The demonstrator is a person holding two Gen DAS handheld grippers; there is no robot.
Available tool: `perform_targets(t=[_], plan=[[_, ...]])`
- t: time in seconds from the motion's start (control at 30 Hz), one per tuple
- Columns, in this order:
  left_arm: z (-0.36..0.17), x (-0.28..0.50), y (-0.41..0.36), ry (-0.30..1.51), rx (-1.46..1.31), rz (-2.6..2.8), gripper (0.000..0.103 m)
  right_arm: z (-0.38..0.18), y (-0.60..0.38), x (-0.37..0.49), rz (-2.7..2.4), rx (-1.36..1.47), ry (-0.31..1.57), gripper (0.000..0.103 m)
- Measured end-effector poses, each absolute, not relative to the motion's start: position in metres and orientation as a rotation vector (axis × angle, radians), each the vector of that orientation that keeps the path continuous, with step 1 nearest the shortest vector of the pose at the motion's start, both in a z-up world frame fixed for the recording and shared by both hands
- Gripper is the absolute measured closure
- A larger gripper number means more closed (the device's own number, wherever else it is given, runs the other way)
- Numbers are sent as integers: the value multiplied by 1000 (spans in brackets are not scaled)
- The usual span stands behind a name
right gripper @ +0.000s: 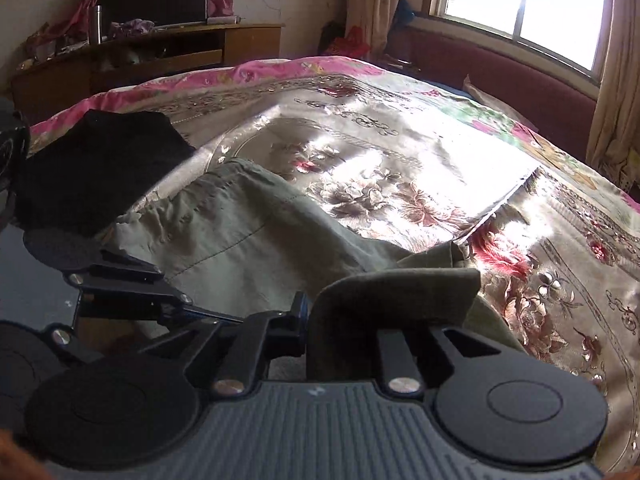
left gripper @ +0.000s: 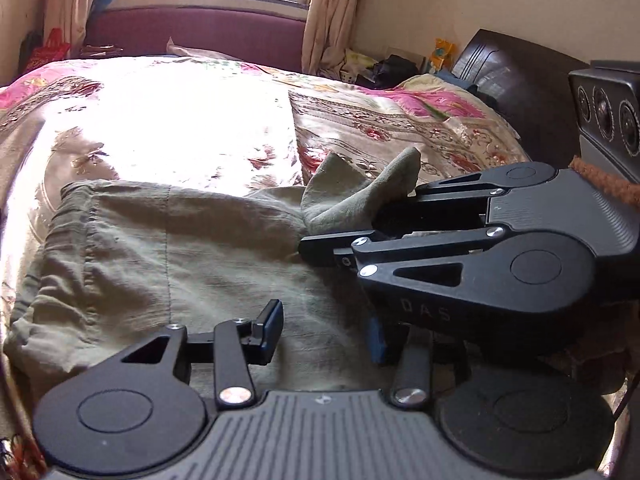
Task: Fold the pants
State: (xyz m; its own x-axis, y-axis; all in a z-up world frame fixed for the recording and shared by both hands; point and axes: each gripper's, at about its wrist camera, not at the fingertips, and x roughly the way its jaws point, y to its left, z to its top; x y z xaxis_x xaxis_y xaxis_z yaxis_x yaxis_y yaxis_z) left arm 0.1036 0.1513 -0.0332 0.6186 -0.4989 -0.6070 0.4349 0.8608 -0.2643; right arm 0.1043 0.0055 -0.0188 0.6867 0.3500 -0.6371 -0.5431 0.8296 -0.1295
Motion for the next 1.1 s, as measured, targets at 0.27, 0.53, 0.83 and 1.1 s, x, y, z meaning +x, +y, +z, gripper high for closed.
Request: perform_targets(t=[0.27, 0.53, 0.83, 1.1], plan=[[-36, 90, 182, 745, -96, -479, 46, -17, 26, 90, 606, -366, 605, 68], [-32, 88, 199, 722, -107, -447, 46, -20, 10, 94, 524, -363, 621, 66], [-39, 85, 226, 746, -96, -379, 45, -38, 34, 111, 583, -323, 676, 61], [-39, 82, 234, 719, -94, -406, 45, -53, 45, 124, 481, -298, 721, 74]])
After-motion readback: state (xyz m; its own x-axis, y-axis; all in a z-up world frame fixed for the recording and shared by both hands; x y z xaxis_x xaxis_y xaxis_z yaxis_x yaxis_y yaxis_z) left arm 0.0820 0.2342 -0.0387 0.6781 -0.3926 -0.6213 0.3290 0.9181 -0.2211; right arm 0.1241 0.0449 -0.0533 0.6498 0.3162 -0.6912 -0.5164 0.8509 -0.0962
